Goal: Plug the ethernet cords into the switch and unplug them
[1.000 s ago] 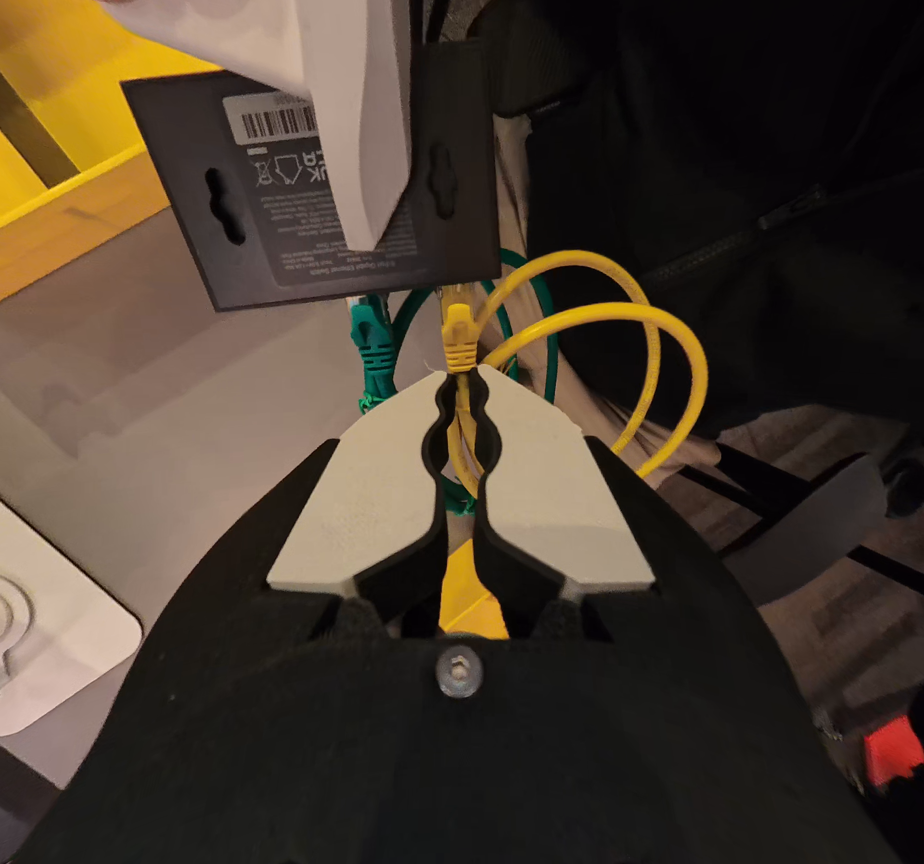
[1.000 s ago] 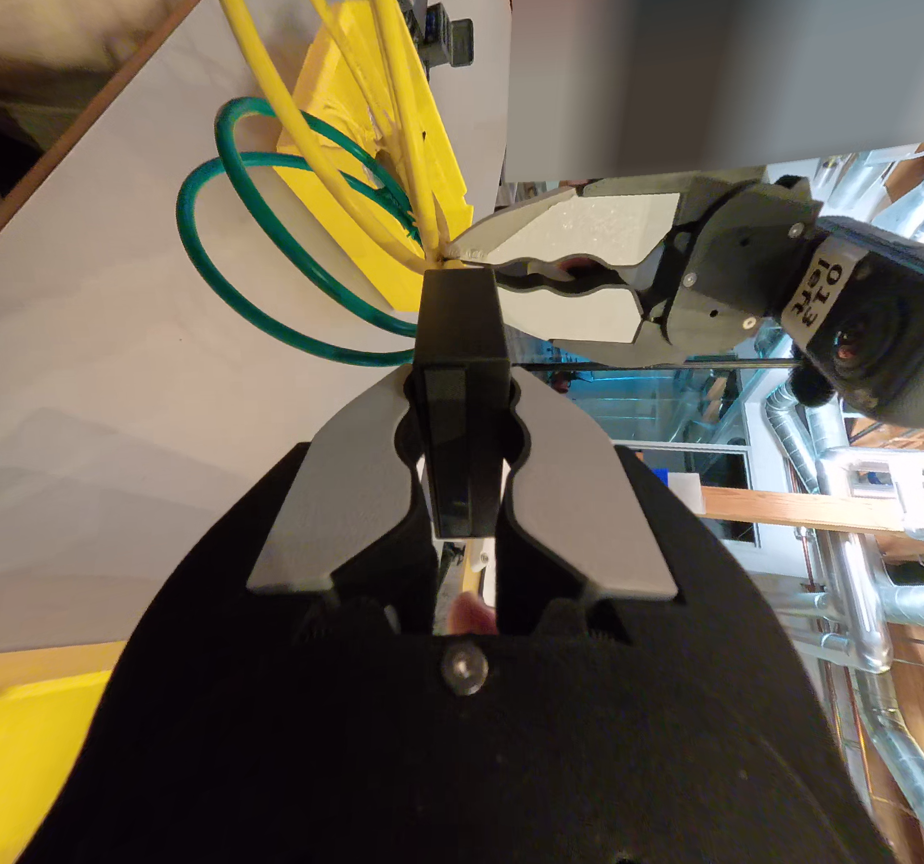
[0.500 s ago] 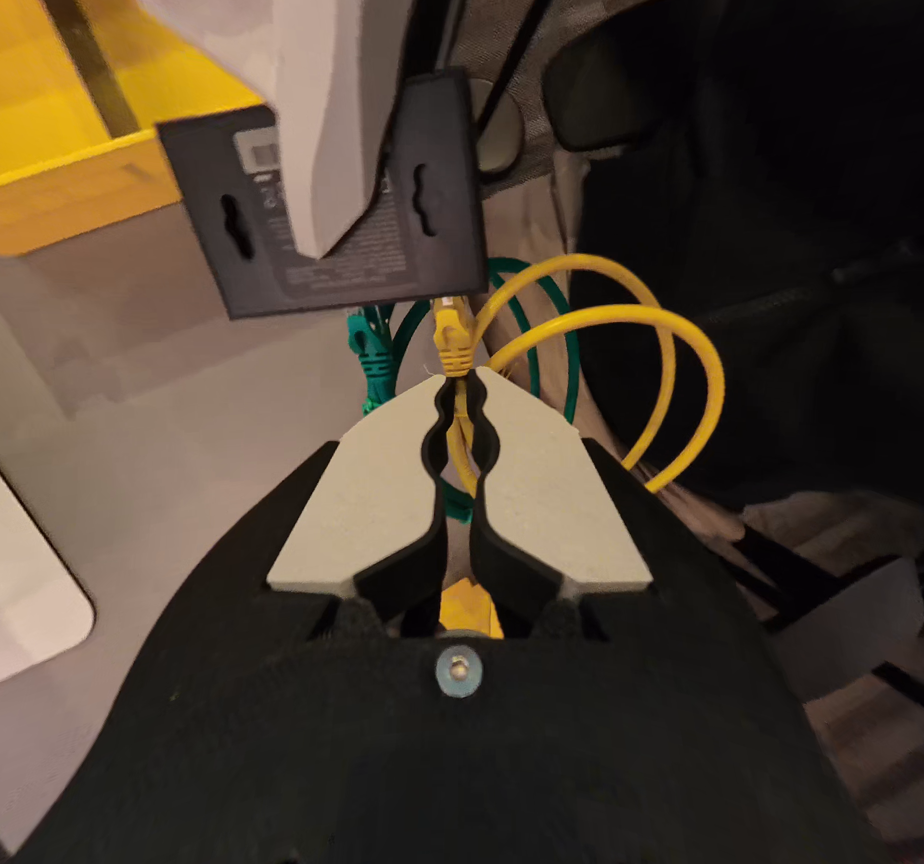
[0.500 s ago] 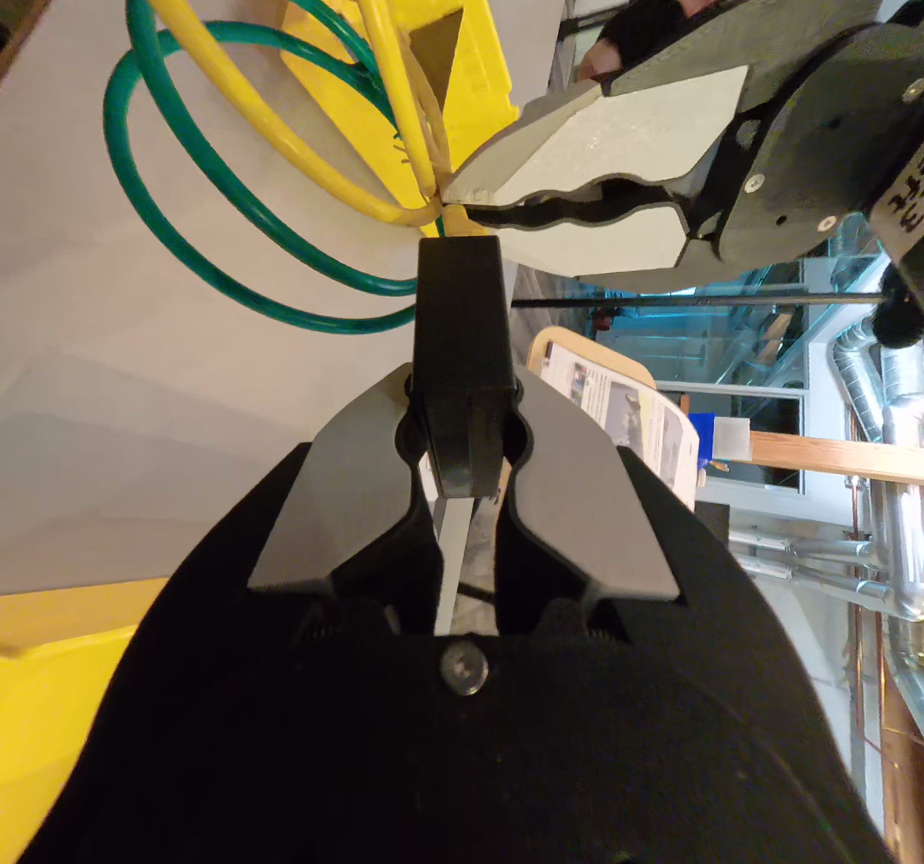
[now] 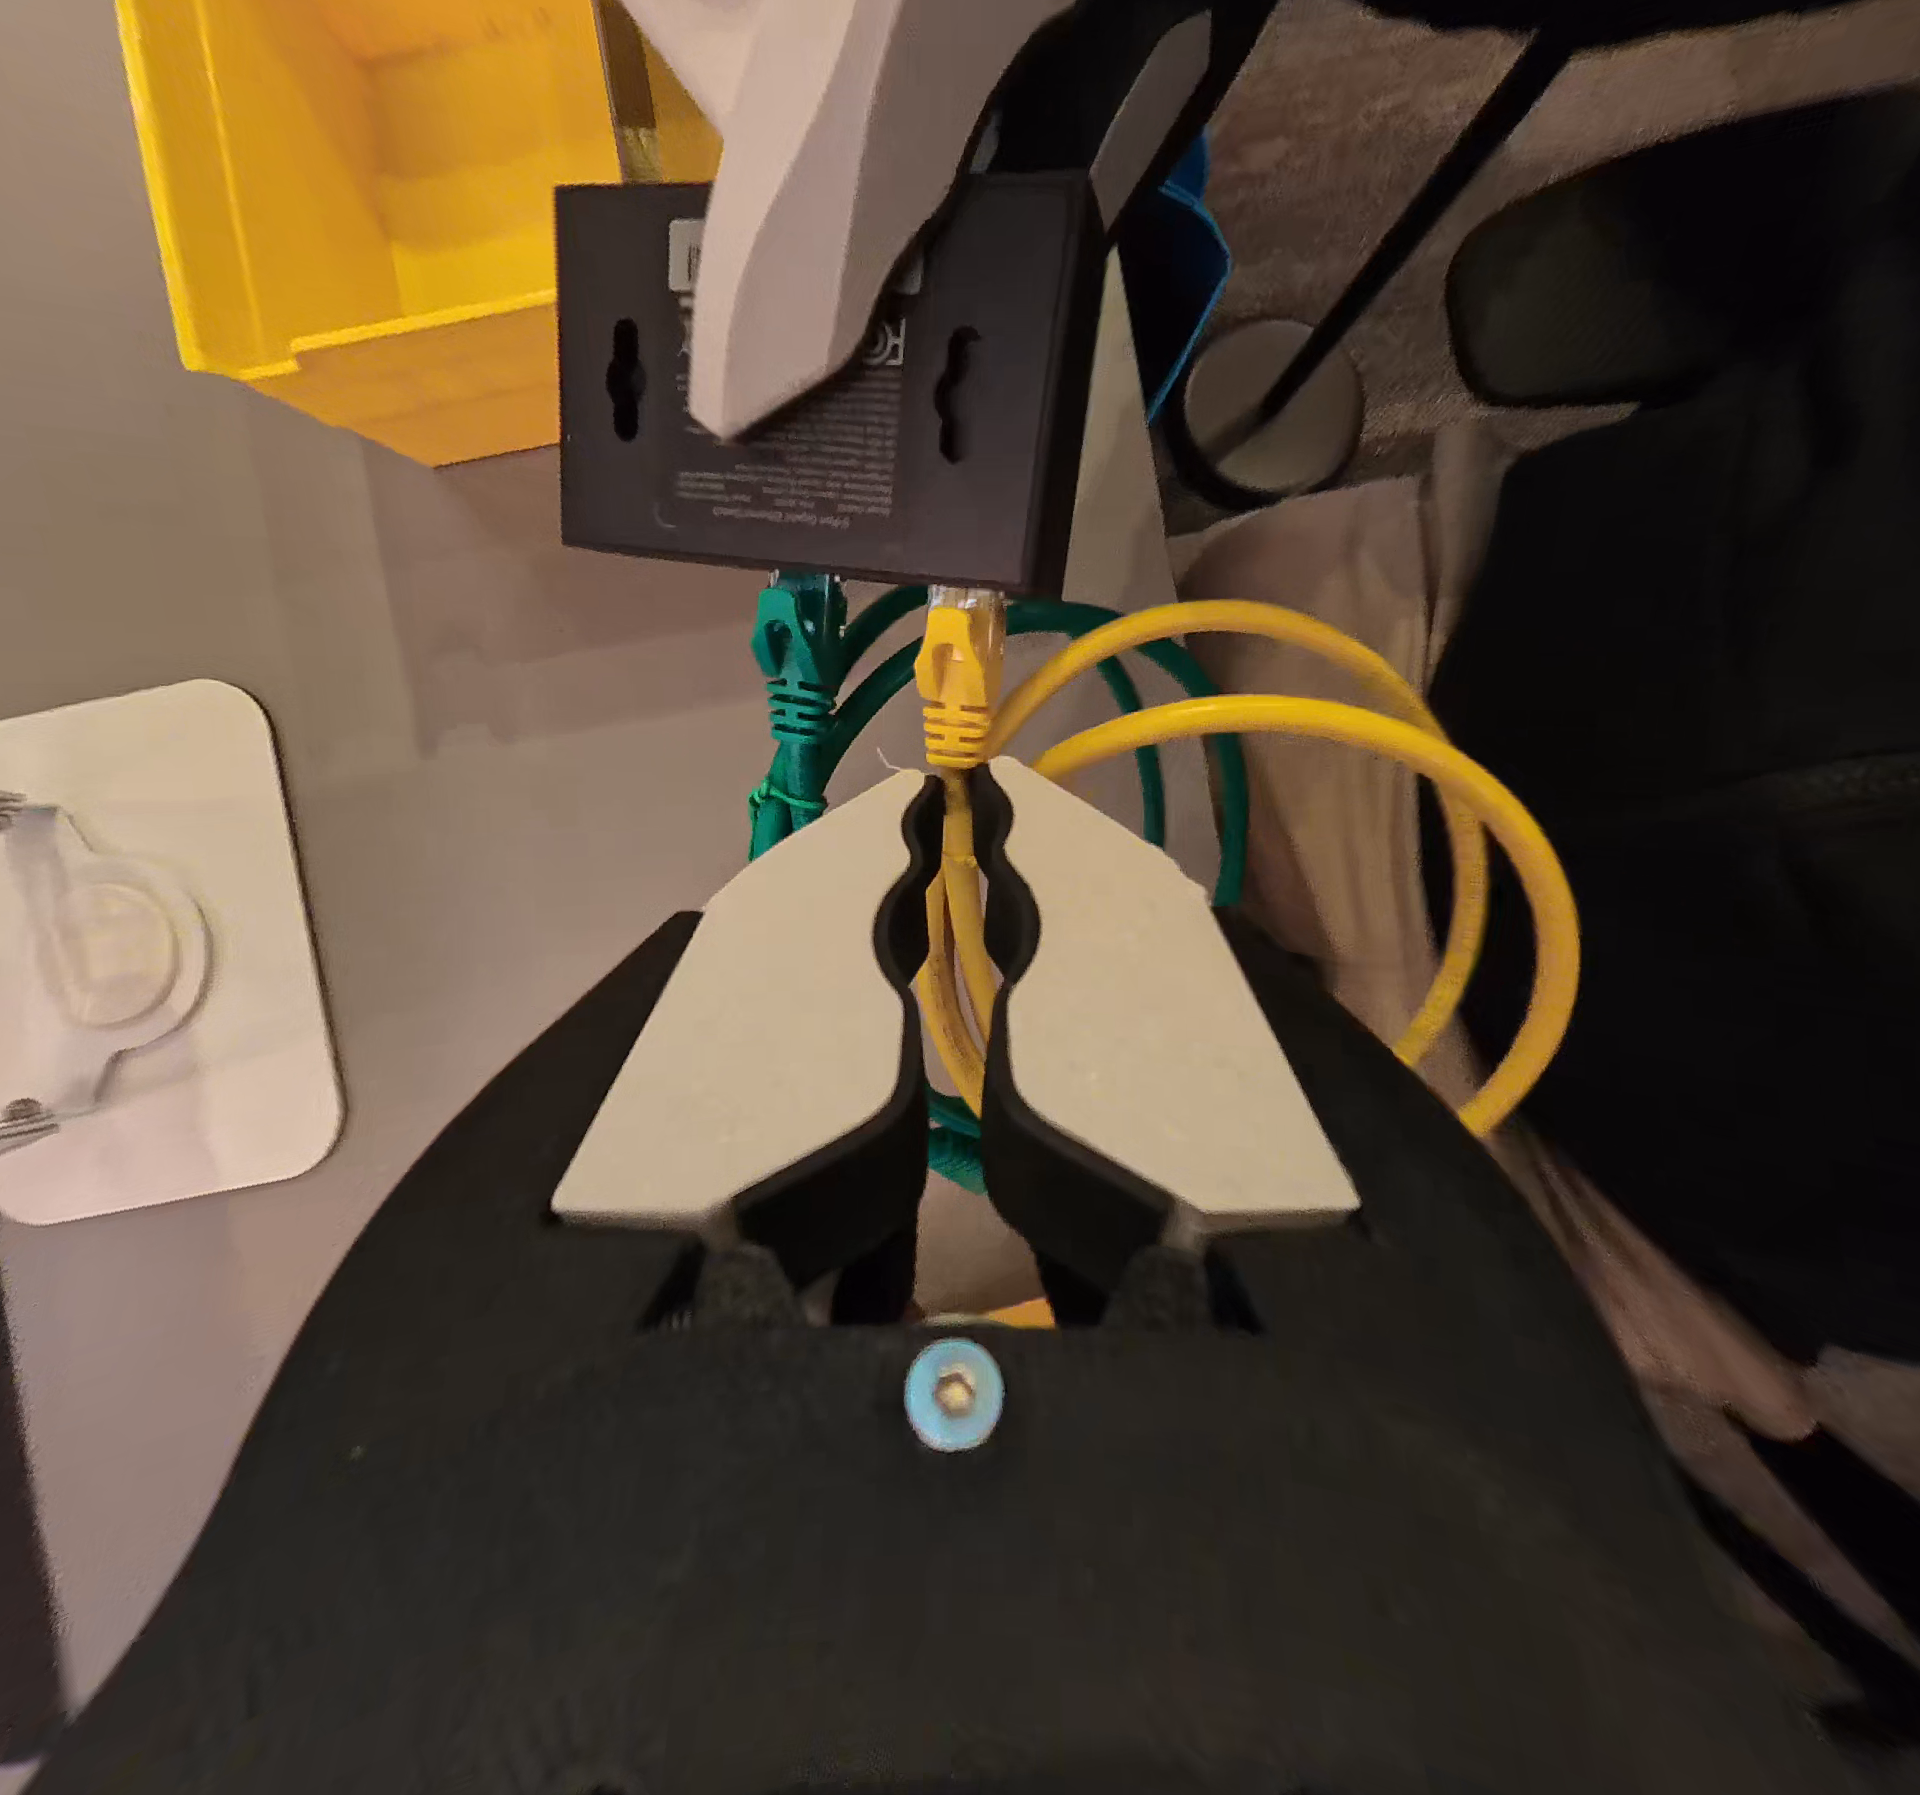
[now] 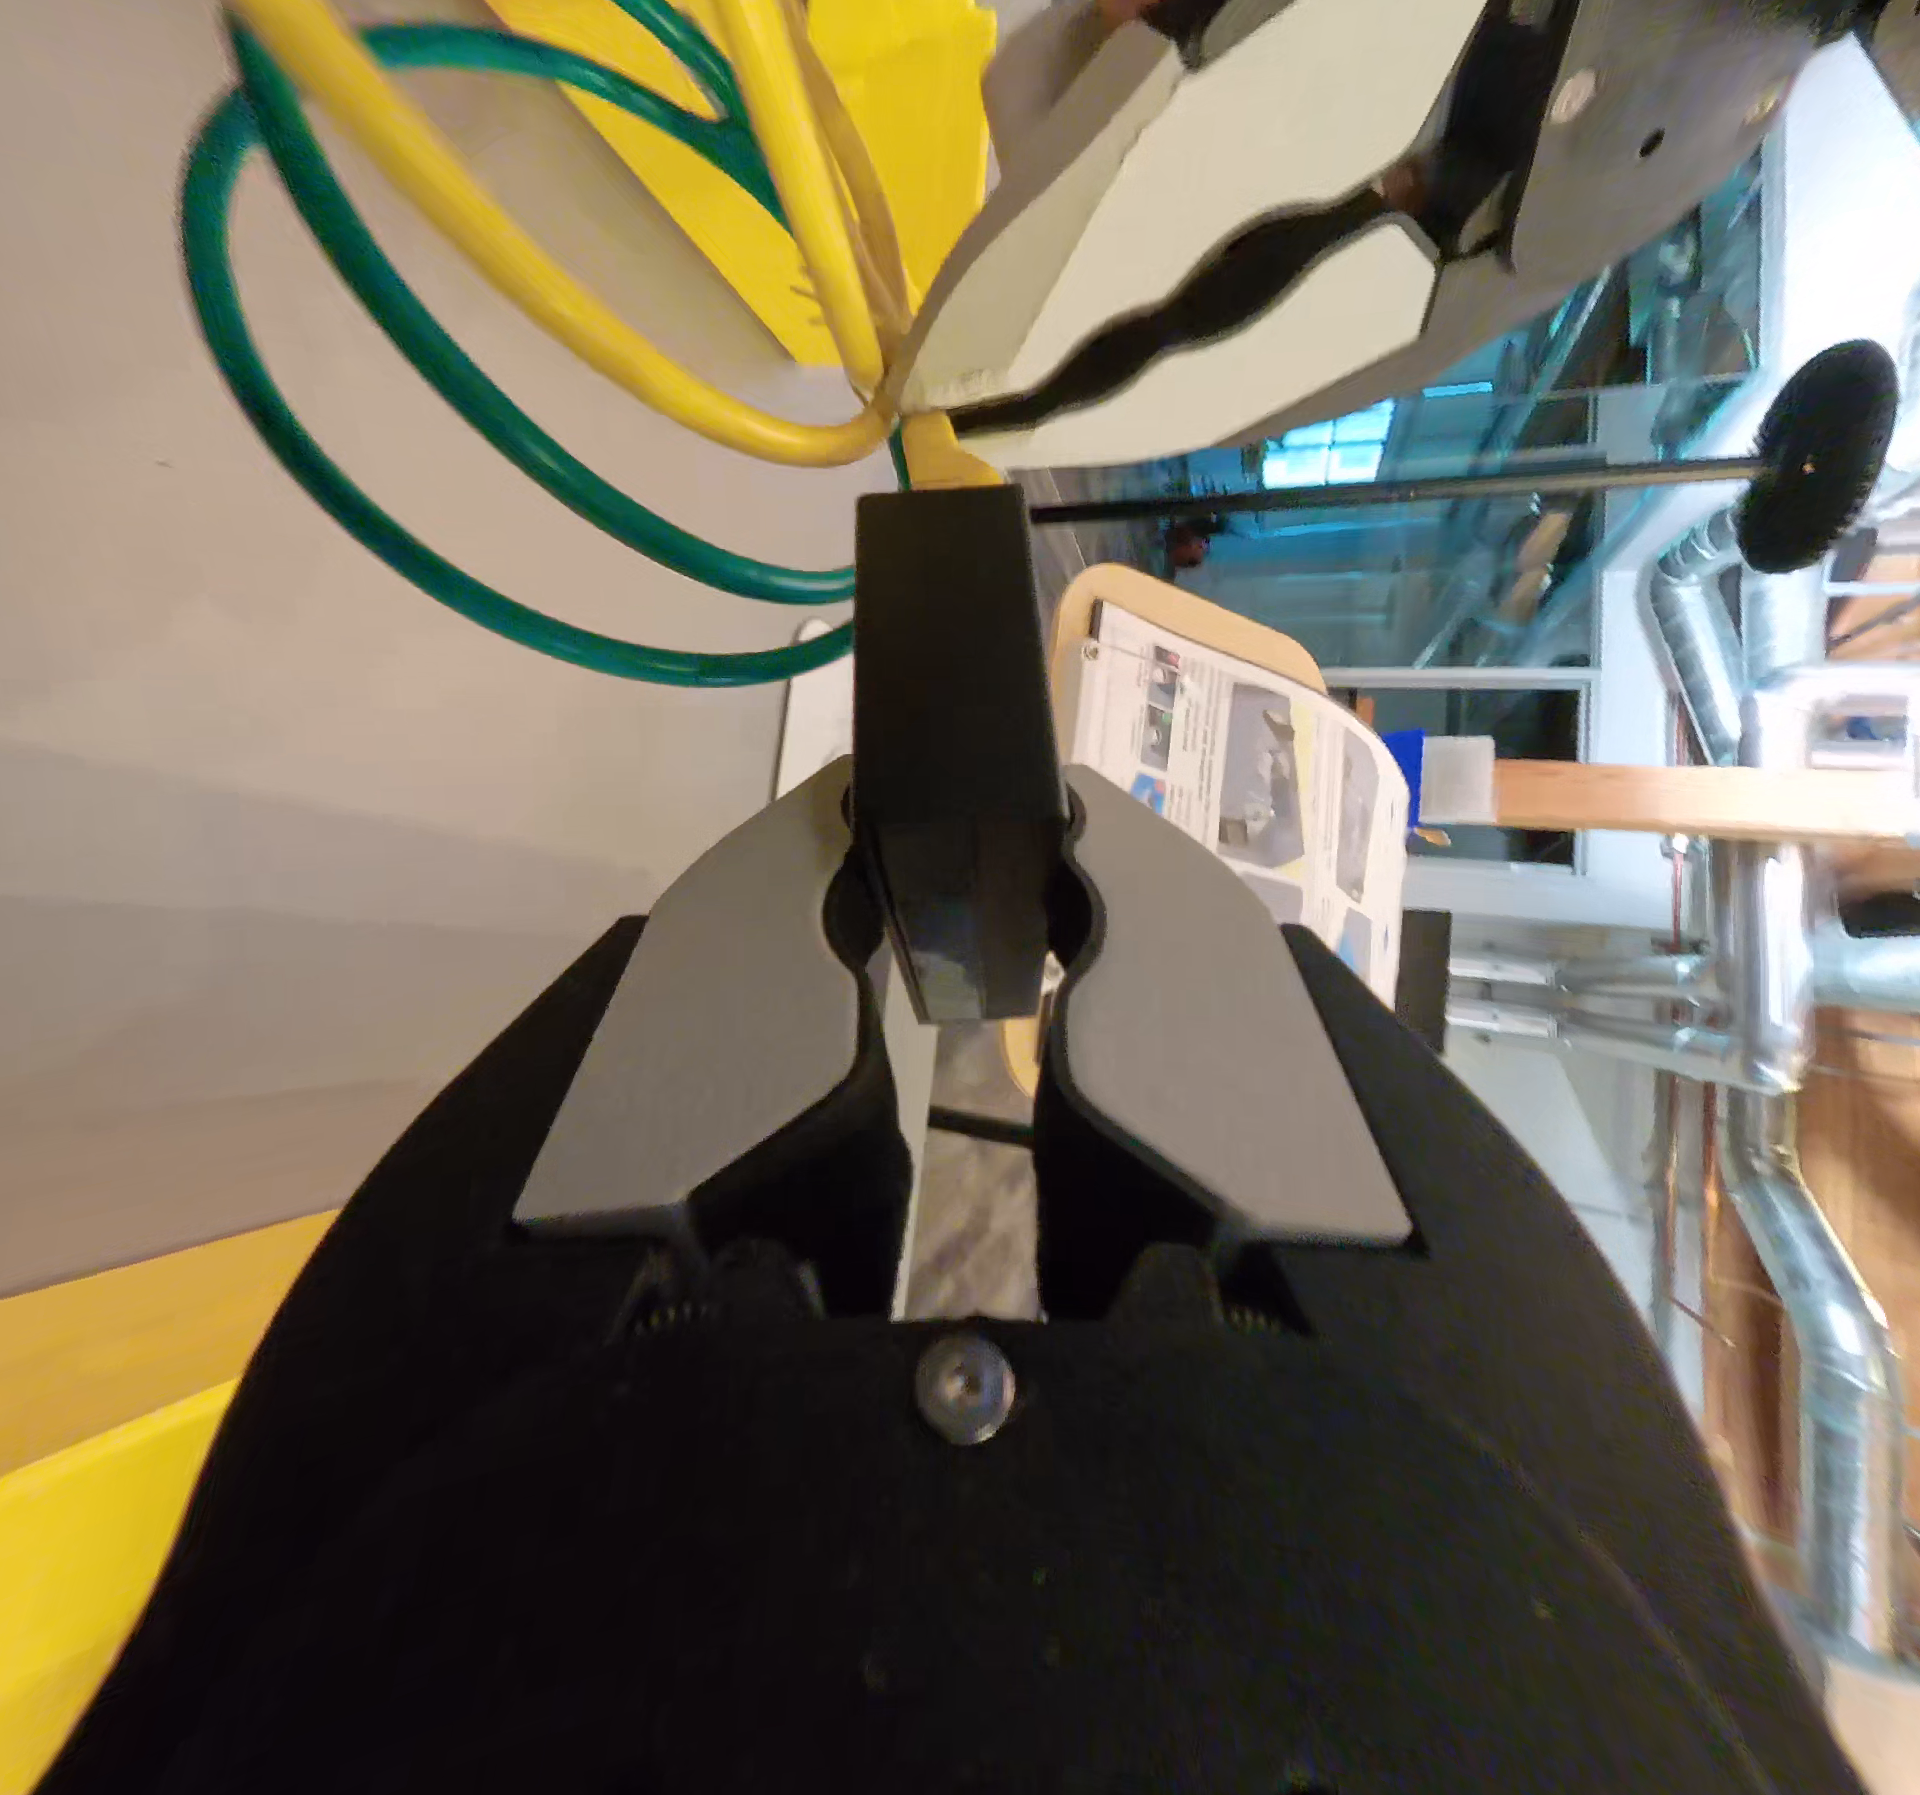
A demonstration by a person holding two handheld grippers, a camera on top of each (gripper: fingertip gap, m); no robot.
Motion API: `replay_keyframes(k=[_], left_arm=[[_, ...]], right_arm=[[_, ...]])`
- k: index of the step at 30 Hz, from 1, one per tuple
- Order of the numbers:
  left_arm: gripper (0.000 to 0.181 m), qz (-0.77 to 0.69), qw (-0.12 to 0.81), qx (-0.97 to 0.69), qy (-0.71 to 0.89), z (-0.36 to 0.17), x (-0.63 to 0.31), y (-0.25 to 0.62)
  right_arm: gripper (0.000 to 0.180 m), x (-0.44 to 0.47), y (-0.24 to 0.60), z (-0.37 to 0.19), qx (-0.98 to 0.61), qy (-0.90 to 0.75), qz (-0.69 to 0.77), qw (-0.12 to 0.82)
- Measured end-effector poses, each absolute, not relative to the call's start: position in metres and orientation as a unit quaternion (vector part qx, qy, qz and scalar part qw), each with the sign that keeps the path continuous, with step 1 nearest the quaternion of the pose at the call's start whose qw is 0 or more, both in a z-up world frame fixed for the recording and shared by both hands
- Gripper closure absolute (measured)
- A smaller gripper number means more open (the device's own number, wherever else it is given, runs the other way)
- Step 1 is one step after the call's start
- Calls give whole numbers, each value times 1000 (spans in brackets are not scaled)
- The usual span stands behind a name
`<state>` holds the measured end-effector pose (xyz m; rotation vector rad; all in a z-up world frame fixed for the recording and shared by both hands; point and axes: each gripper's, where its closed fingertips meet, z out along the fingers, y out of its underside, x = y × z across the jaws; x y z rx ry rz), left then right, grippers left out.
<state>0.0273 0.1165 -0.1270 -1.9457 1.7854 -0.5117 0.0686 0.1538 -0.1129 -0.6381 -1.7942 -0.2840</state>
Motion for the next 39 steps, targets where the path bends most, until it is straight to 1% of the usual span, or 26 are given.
replay_keyframes(k=[3,8,11,15,16,19,22,24,25,26,27,28,32,34,35,37,39], left_arm=[[176,-192,217,-718,633,-133,25,109],[176,-190,232,-727,617,-132,27,109],[177,-204,228,-730,611,-130,28,102],[177,-211,232,-740,595,-128,32,99],[177,-214,236,-741,592,-126,32,100],[177,-218,238,-736,595,-127,35,96],[177,-210,235,-735,600,-135,36,93],[176,-197,250,-735,599,-136,35,96],[174,-190,262,-735,596,-134,34,100],[168,-178,273,-735,595,-132,31,104],[152,-162,290,-733,593,-128,27,110],[141,-155,306,-729,592,-123,21,113],[128,-104,356,-742,558,-98,-27,128],[131,-69,363,-762,532,-93,-69,131],[131,-28,362,-776,516,-96,-97,136],[133,46,327,-810,484,-115,-158,138],[134,77,274,-849,445,-145,-211,128]], right_arm=[[151,66,158,-119,-292,-763,-133,561],[148,58,157,-124,-298,-771,-169,537],[148,63,168,-129,-334,-767,-199,511],[143,69,172,-151,-384,-778,-199,456],[143,68,172,-153,-387,-778,-201,452],[149,67,172,-152,-391,-772,-201,460],[150,64,172,-157,-383,-774,-201,463],[150,64,175,-157,-380,-768,-202,475],[150,64,177,-155,-380,-761,-202,485],[150,64,180,-156,-387,-757,-202,486],[150,65,184,-158,-392,-754,-207,485],[150,66,187,-159,-396,-750,-208,486],[150,72,197,-159,-419,-730,-206,499],[150,76,202,-159,-434,-722,-201,501],[150,77,203,-160,-439,-719,-195,501],[150,79,205,-164,-449,-718,-187,498],[150,79,206,-163,-457,-711,-183,503]])
